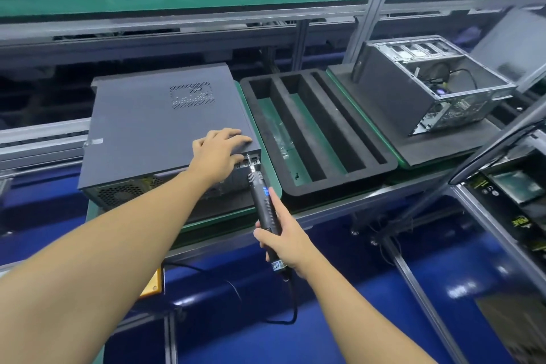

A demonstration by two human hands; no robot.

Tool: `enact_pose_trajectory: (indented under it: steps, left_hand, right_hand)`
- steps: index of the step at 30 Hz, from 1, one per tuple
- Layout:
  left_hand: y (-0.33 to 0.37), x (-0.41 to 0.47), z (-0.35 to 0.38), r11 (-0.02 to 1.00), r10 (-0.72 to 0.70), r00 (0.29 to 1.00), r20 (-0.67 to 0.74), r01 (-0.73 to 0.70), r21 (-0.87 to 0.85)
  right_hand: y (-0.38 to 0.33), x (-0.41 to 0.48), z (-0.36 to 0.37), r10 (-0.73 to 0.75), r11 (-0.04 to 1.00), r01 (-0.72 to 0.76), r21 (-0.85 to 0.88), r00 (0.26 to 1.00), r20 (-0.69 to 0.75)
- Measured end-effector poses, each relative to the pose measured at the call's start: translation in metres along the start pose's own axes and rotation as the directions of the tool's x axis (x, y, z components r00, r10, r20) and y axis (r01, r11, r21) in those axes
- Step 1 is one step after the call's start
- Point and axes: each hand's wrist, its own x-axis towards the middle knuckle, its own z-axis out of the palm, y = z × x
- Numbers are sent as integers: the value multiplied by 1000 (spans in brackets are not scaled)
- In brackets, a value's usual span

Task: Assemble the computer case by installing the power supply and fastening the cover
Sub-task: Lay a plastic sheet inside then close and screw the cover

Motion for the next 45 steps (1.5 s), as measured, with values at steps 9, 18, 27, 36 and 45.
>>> enact_pose_trajectory:
  steps: [9, 18, 27, 36, 45]
  left_hand:
    - [-3, 4, -5, 1000, 11, 998, 57, -11, 3]
    - [-3, 9, -7, 1000, 2, 999, 50, -2, -12]
    - [-7, 9, -6, 998, 28, 997, 68, -24, -58]
    - [-4, 7, -6, 996, 22, 997, 75, -15, -90]
    - [-3, 8, -8, 995, 13, 995, 96, -3, -99]
  right_hand:
    - [2, 1, -8, 9, 1000, -9, 5, 1000, 2]
    - [-6, 0, -18, 73, 997, -73, 20, 997, 11]
    - [-29, -3, -13, 144, 988, -148, 39, 985, 93]
    - [-48, -1, -3, 126, 891, -93, -444, 991, 45]
    - [-54, -3, -10, 172, 941, -155, -301, 985, 31]
